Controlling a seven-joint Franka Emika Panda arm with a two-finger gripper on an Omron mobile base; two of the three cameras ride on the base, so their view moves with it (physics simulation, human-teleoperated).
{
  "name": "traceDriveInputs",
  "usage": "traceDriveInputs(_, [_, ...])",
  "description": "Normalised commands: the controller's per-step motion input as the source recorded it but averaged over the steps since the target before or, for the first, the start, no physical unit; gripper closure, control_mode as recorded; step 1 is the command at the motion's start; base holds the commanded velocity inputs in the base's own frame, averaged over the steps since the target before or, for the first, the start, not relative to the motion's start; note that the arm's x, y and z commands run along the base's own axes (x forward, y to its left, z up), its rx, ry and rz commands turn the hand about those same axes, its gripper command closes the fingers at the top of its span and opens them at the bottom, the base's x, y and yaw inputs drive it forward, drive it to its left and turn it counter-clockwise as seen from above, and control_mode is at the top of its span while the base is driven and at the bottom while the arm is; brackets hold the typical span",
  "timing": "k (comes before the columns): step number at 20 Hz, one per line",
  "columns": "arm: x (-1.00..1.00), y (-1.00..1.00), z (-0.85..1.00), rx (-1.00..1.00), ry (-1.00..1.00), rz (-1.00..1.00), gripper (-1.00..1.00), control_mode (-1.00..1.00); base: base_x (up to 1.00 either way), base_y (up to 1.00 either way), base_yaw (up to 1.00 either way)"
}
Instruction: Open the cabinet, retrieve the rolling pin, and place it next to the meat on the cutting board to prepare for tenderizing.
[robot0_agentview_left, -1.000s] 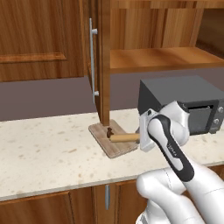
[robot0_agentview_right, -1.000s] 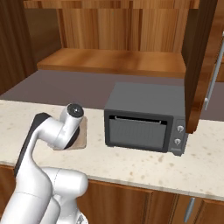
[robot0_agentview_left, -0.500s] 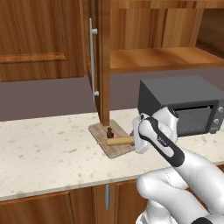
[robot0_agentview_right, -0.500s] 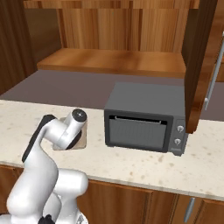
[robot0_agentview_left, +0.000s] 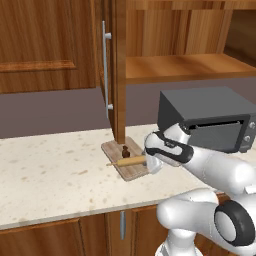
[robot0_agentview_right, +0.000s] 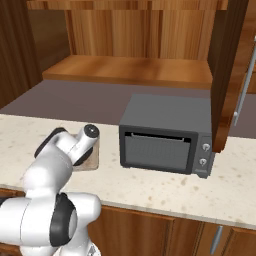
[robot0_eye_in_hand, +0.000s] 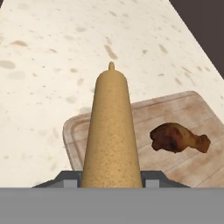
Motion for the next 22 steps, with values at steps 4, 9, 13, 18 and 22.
traceDriveInputs(4, [0.32,0.09,-0.24,0.0,0.0,0.04,1.0,-1.0,0.0,0.0,0.0])
traceDriveInputs(9, [0.29,0.07,-0.19,0.0,0.02,0.04,1.0,-1.0,0.0,0.0,0.0])
traceDriveInputs(13, [0.14,0.0,-0.17,0.0,0.0,0.02,1.0,-1.0,0.0,0.0,0.0])
traceDriveInputs(18, [0.08,0.0,-0.18,0.0,0.01,0.0,1.0,-1.0,0.0,0.0,0.0])
traceDriveInputs(22, [0.21,0.06,-0.19,0.0,0.02,0.0,-1.0,-1.0,0.0,0.0,0.0])
